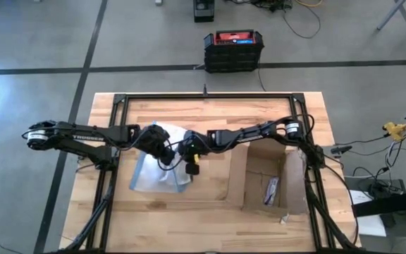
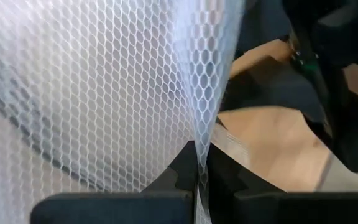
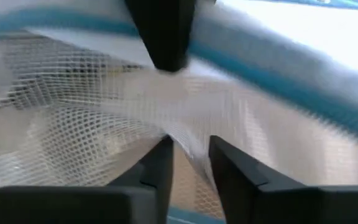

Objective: Pack items into zip bag
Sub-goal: Put the black transparent zip bag into the blue transparent zip bag

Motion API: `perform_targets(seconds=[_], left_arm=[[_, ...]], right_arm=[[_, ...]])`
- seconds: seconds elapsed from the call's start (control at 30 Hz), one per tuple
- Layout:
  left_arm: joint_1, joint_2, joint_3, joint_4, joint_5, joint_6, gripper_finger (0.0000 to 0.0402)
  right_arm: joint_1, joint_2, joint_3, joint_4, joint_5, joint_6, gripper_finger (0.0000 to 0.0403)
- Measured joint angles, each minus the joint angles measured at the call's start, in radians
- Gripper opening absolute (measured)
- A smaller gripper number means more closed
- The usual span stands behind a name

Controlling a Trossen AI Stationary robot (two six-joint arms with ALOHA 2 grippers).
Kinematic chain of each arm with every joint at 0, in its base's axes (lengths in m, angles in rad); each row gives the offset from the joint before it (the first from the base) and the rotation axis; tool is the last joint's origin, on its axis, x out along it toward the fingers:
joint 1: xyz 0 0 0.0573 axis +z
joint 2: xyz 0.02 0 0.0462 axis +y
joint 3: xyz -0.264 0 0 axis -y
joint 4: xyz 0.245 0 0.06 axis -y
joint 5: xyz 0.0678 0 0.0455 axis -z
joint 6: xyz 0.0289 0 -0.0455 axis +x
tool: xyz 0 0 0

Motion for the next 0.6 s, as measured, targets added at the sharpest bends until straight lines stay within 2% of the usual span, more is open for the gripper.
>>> perform_targets(seconds=[0.2,0.43,0.6], left_arm=[[0.000,0.003,-0.007,0.006,-0.032,0.005,0.0000],[0.000,0.003,-0.009,0.008,-0.038,0.004,0.0000],[0.000,0.003,-0.009,0.083,-0.031,-0.009,0.0000]], right_arm=[[-0.009,-0.011,-0.001,-0.019,0.002,0.052,0.0161],[-0.010,-0.057,0.000,-0.108,0.001,0.067,0.0199],[-0.016,-0.001,0.000,-0.102,0.002,0.076,0.0225]])
